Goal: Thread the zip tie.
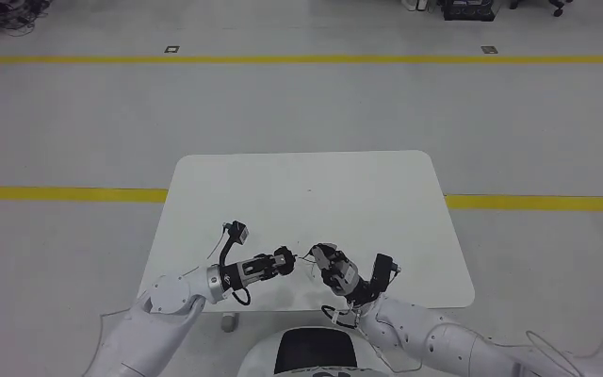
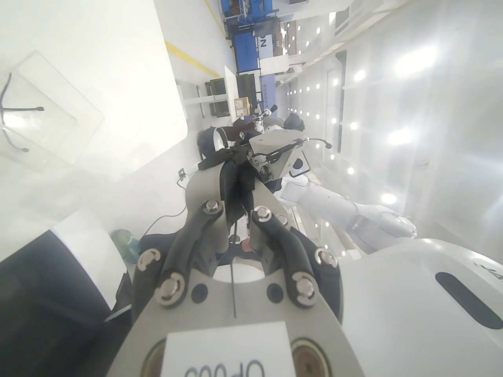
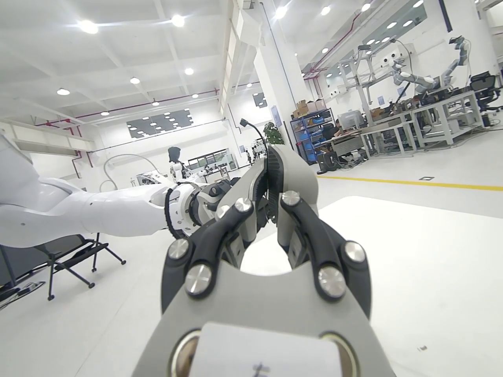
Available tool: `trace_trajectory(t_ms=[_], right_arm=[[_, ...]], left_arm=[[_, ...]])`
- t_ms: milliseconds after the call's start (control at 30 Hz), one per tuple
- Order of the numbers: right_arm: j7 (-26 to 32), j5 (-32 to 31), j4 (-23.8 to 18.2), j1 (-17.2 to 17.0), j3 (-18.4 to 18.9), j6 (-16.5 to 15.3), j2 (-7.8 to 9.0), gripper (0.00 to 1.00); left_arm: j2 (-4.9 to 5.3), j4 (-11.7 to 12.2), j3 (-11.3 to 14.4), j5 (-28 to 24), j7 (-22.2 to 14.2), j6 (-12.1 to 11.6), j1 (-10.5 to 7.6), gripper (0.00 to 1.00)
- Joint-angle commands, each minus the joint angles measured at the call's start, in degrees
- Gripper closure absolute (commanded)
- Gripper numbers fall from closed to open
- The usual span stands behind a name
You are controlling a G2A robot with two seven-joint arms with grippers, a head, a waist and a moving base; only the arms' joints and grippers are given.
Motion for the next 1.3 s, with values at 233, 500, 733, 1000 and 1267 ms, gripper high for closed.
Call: trace_trajectory(t_ms=[233, 500, 733, 1000, 1267], right_arm=[[-0.01, 0.02, 0.65, 0.11, 0.00, 0.00, -0.65, 1.00], [0.48, 0.19, 1.14, 0.18, 0.00, 0.00, -1.08, 1.00], [0.60, 0.26, 1.40, 0.23, 0.00, 0.00, -1.34, 1.00], [1.01, 0.43, 1.47, 0.29, 0.00, 0.00, -1.54, 1.00], [1.53, 0.83, 1.77, 0.34, 0.00, 0.00, -1.70, 1.00]], left_arm=[[0.07, -0.28, 0.07, 0.24, 0.14, 0.00, 0.11, 1.00], [0.14, -0.40, 0.12, 0.34, -0.03, 0.00, 0.12, 1.00], [0.20, -0.40, 0.22, 0.43, -0.13, 0.00, 0.08, 1.00], [0.25, -0.53, 0.32, 0.52, -0.08, 0.00, 0.09, 1.00], [0.31, -0.63, 0.33, 0.41, -0.04, 0.00, 0.13, 1.00]])
